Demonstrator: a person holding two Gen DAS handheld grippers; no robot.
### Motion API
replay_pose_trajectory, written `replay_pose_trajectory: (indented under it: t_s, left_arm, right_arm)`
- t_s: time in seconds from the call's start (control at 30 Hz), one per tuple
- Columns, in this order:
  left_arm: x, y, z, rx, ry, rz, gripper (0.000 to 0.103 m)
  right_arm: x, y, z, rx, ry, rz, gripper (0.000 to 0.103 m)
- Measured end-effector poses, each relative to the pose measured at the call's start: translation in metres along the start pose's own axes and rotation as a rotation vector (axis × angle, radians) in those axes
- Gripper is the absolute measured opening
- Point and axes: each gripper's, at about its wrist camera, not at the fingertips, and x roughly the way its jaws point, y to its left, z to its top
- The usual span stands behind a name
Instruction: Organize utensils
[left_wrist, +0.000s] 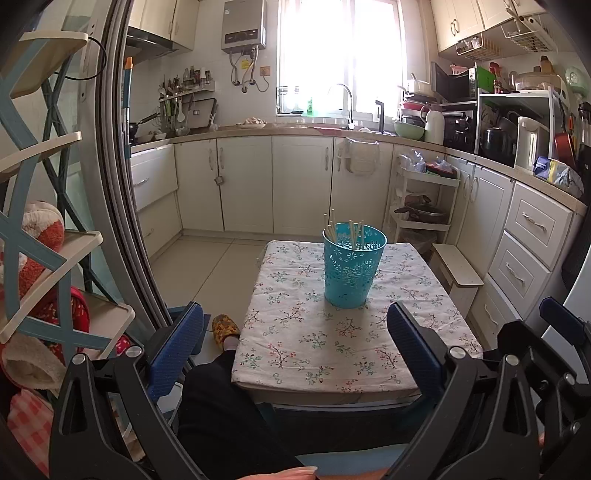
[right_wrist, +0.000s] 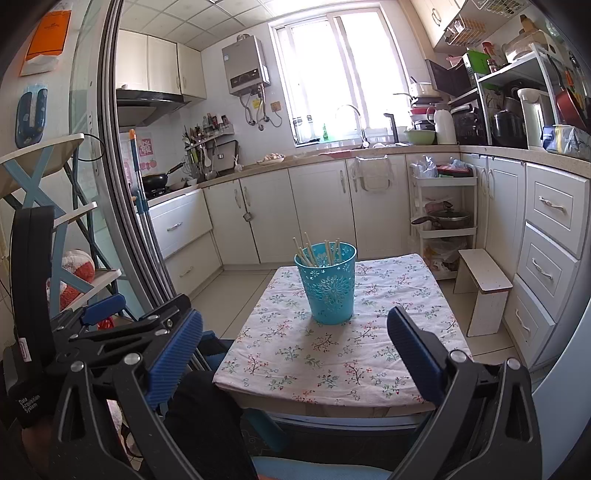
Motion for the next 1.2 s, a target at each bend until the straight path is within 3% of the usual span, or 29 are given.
replay_pose_trajectory:
  t_s: [1.2]
  left_arm:
    - [-0.0019, 0.0018, -0.0004, 0.001, -0.001, 0.002, 0.096]
  right_arm:
    - [0.0025, 0.0024, -0.0013, -0.006, 0.004, 0.0, 0.096]
